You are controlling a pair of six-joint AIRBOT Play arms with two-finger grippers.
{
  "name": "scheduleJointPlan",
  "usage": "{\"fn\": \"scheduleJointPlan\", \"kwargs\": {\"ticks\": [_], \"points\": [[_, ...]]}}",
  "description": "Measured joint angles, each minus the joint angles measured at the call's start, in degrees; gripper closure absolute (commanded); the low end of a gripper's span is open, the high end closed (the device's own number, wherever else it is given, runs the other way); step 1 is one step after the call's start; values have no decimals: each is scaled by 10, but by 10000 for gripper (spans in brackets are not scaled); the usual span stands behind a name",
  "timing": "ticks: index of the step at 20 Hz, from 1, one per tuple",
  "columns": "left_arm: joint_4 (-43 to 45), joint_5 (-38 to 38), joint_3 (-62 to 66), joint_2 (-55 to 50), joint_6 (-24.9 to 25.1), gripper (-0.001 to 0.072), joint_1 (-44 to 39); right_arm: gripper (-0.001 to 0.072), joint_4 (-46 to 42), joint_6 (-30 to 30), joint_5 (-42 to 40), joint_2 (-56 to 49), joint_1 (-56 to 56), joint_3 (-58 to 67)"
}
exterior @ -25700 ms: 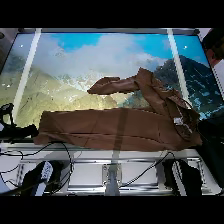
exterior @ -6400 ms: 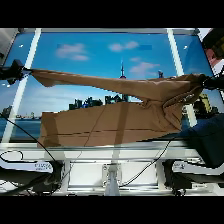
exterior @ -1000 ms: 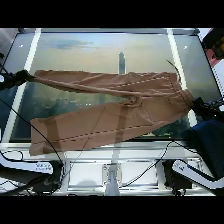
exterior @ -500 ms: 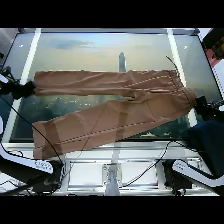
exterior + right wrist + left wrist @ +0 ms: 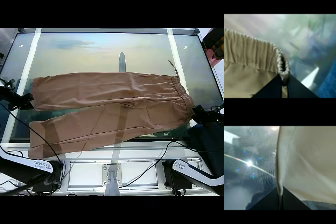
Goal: Fold the clothes and pants, and hang the long-sleeved shirts on hangers.
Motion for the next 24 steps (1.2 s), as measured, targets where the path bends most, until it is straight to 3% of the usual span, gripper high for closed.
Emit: {"fn": "scheduleJointPlan", "kwargs": {"ticks": [5,11,17,24], "points": [[15,6,0,0,4,688,2,671,-48,-15,56,0,0,0],[18,65,0,0,4,688,2,673,-60,-21,80,10,0,-10],[14,111,0,0,4,688,1,672,-11,-9,5,84,0,-75],[19,95,0,0,4,687,1,671,-34,27,-32,157,1,-112]]}}
